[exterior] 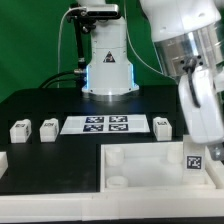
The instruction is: Assemble one leg
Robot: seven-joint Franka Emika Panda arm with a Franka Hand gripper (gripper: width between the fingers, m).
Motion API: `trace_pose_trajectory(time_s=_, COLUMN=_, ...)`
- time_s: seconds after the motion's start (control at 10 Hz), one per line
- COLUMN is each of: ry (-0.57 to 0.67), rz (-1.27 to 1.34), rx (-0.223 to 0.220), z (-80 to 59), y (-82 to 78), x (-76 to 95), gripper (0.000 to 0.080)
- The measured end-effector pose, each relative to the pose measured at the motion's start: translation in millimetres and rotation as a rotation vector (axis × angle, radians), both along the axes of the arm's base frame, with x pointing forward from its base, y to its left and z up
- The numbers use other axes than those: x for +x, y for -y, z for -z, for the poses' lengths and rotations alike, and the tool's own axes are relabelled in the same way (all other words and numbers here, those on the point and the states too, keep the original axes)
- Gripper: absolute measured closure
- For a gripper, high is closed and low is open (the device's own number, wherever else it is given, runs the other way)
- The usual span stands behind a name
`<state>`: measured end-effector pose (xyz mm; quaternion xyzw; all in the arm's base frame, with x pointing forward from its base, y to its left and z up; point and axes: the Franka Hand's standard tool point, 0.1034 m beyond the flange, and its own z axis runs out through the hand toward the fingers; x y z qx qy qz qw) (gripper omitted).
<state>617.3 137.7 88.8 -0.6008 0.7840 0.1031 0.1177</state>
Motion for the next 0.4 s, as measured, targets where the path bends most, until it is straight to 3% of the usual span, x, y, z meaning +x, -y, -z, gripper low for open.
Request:
trace_pose_trajectory(time_s=0.1, ry=0.000, rz=-0.060, rx=0.012, z=-12.2, y=-5.5, x=-3.0, gripper=0.0151)
trace_pose_trajectory(time_s=0.4, ry=0.009, rz=-0.089, rx=0.011, z=-11.7, y=-5.7, x=-3.4, gripper=0.0150)
